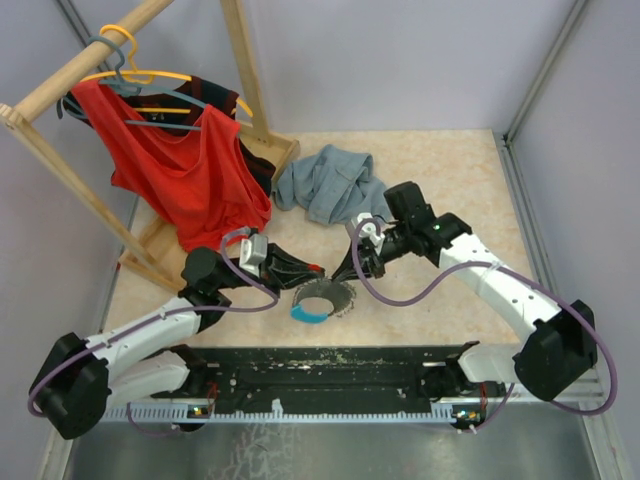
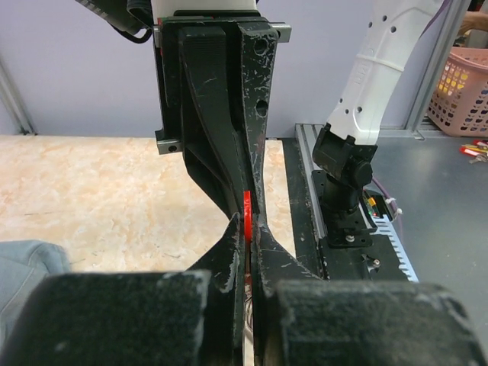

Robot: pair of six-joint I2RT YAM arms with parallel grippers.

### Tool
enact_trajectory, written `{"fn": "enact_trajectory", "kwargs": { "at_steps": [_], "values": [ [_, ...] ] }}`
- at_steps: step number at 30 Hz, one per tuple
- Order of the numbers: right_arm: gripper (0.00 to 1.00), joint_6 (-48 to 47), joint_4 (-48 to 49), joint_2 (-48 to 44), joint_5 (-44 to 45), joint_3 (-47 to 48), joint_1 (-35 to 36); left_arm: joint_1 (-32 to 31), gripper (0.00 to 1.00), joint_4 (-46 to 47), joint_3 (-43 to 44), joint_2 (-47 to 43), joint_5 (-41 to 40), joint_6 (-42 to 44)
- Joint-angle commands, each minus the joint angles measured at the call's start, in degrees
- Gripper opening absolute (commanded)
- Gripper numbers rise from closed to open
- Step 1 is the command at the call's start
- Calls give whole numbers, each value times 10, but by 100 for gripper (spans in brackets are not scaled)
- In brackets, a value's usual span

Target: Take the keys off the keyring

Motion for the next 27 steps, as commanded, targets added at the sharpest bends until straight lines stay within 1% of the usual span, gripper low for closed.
{"fn": "enact_trajectory", "kwargs": {
  "at_steps": [1,7,13,23,25,26,27],
  "values": [
    [0,-15,14,-3,-8,-13,10,6,0,26,29,-11,-12,-8],
    [0,15,49,-2,13,-22,17,6,0,36,40,-1,-2,-22],
    [0,37,73,-2,24,-30,17,6,0,46,41,-11,-7,-25],
    [0,97,142,5,-7,-46,16,6,0,68,30,-32,-29,-28],
    [0,137,191,3,-14,-58,14,6,0,71,30,-32,-31,-29],
    [0,172,231,1,-11,-69,14,6,0,71,30,-31,-31,-30],
    [0,211,298,0,-2,-80,14,6,0,74,30,-28,-32,-31]
  ]
}}
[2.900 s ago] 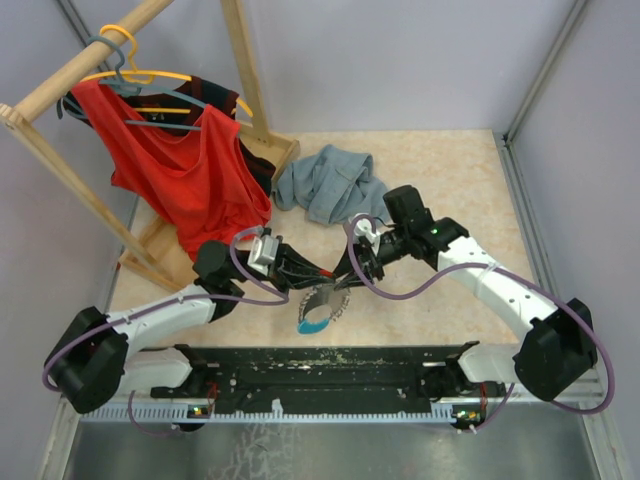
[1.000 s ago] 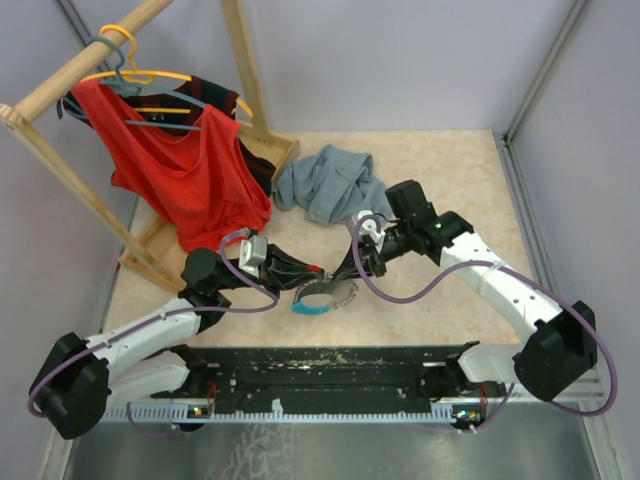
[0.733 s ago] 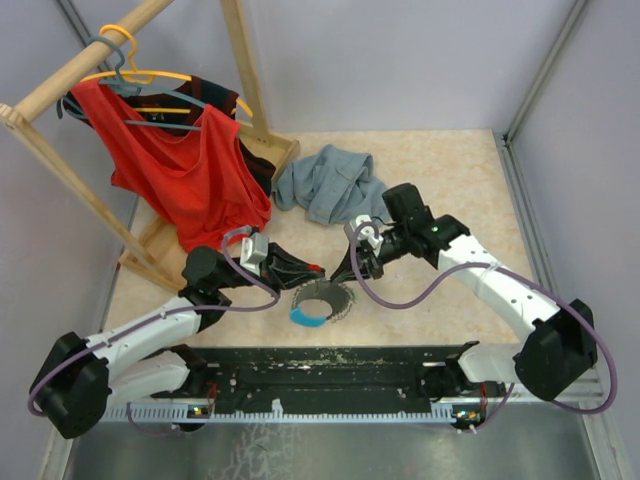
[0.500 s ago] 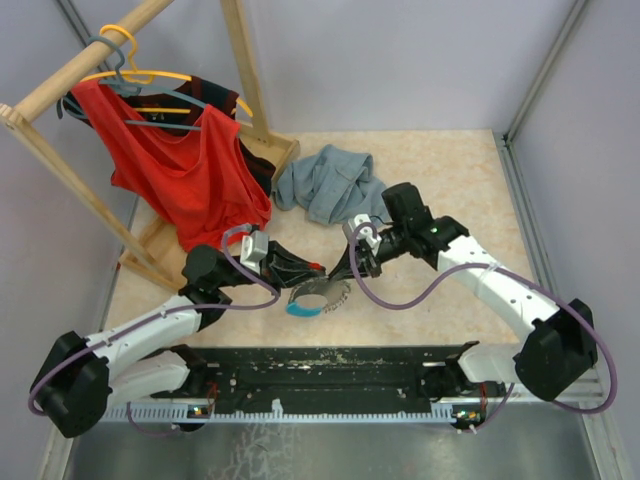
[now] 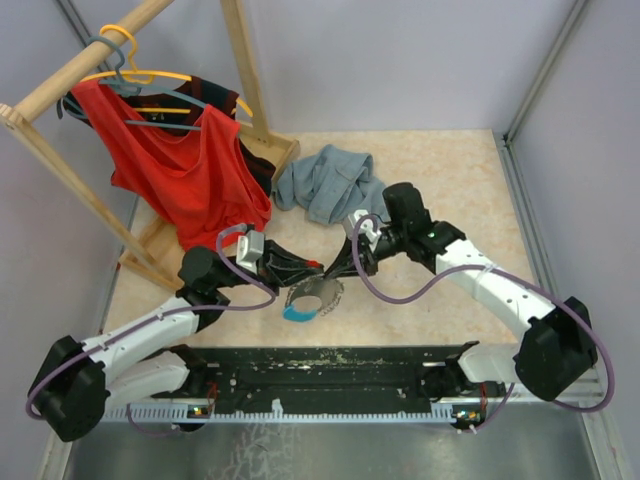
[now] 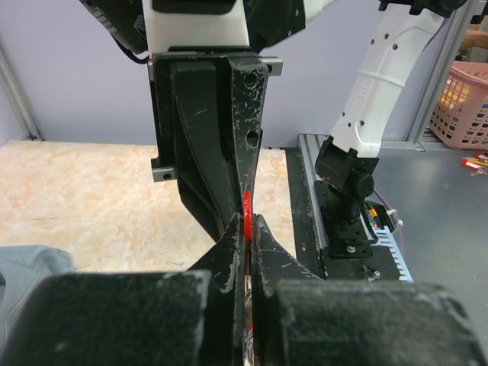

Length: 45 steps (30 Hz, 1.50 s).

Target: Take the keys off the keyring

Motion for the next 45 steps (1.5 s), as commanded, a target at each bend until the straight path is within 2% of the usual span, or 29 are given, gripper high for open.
{"fn": "enact_trajectory", "kwargs": {
  "at_steps": [1,4,6,12,15,17,22,26,27,33,37,42,45],
  "values": [
    [0,139,176,-1,15,-46,0,5,0,83,19,-17,-27,-8],
    [0,227,290,-6,44,-67,-9,6,0,78,24,-12,-56,1],
    [0,310,401,-9,46,-92,-18,6,0,65,32,-9,-80,17],
    [0,562,912,12,66,-201,-39,10,0,36,58,3,-127,58],
    [0,618,1034,32,84,-215,-38,11,0,7,80,7,-124,70],
    [0,619,1086,35,106,-236,-37,11,0,-3,86,5,-120,71],
    [0,571,1084,35,138,-273,-33,11,0,-11,94,9,-99,67],
    [0,574,1123,50,155,-292,-29,11,0,-4,96,15,-73,65],
    [3,574,1132,52,160,-298,-27,11,0,-3,97,15,-70,65],
    [4,550,1117,66,145,-305,-16,12,0,-1,98,11,-63,65],
    [13,531,1020,54,127,-285,-14,12,0,-6,96,7,-55,69],
    [30,438,813,16,127,-245,-12,12,0,-21,95,1,-53,81],
    [38,406,742,3,126,-227,-16,12,0,-32,96,-3,-49,92]
  ]
}}
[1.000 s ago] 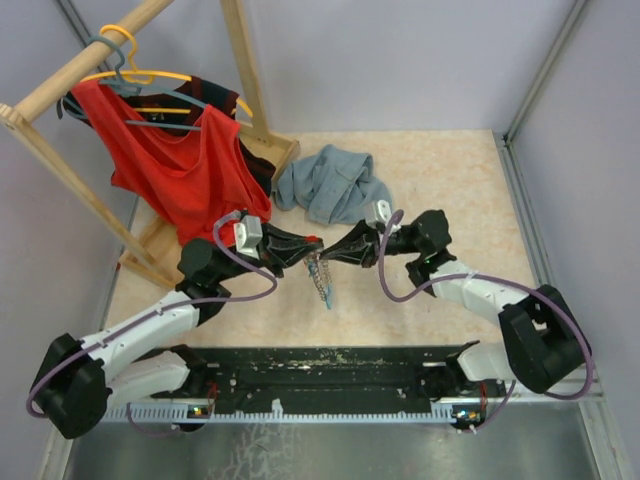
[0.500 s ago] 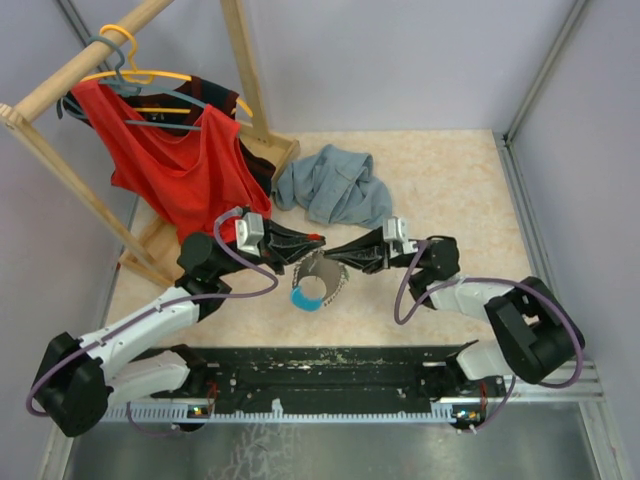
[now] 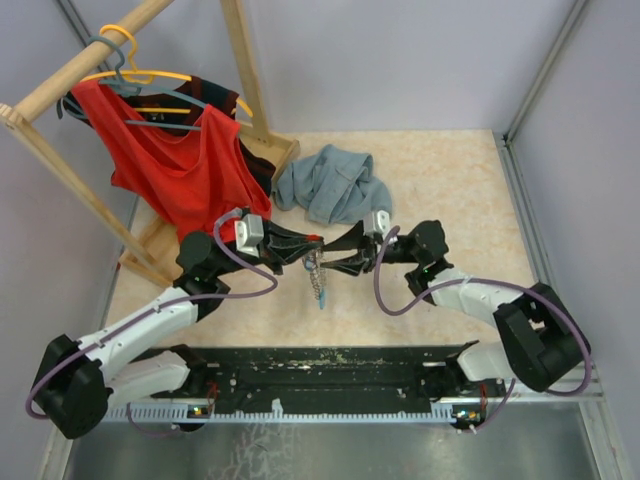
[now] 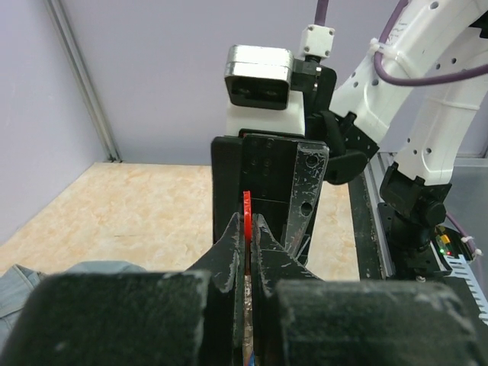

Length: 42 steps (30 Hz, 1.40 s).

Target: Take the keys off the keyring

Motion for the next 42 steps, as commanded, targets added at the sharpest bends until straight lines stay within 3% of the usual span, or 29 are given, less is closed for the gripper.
{"fn": "enact_trajectory", "kwargs": {
  "at_steps": [1,4,8,10,23,38,42],
  "values": [
    [41,-77,-145,-39,-15,57,-2,2,0,8,24,-20,12,23],
    [47,-134,-254,-55,-54,93,-20,2,0,-13,27,-23,19,33],
    [49,-351,-575,-72,-51,190,-27,2,0,-19,28,-21,38,34],
    [50,-388,-643,-75,-48,215,-27,2,0,-19,29,-18,47,32],
    [48,-407,-683,-62,-94,228,4,2,0,9,25,0,93,18],
    [49,-469,-799,-69,-127,274,-7,2,0,18,21,11,144,25],
    [49,-458,-792,-67,-138,271,-5,2,0,29,21,16,158,18]
  ]
}}
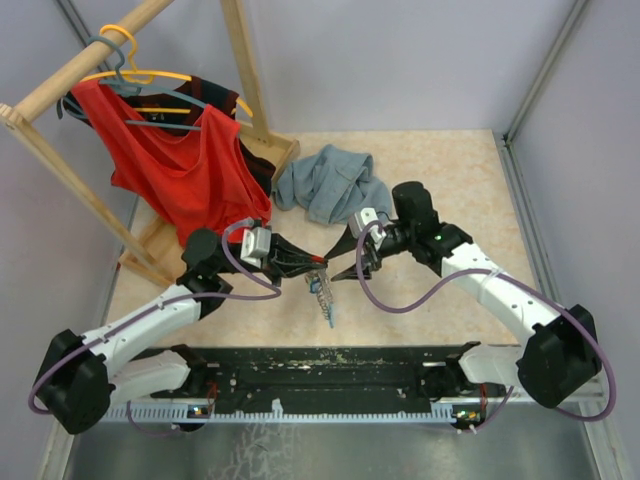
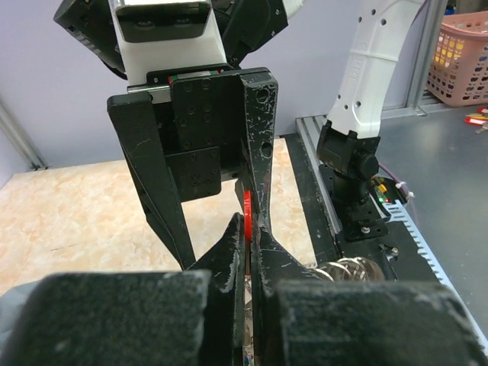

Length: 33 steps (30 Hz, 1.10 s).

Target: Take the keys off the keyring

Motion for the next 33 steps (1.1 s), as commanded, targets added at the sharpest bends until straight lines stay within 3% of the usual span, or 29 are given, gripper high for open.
{"fn": "enact_trajectory", "kwargs": {
  "at_steps": [1,16,33],
  "values": [
    [48,3,8,-5,-32,24,1,2,0,51,18,4,26,-3],
    [33,144,143,7,-37,-5,17,2,0,72,16,12,34,-13],
    [35,160,137,14,-21,-1,26,2,0,65,13,2,11,-5]
  ]
}}
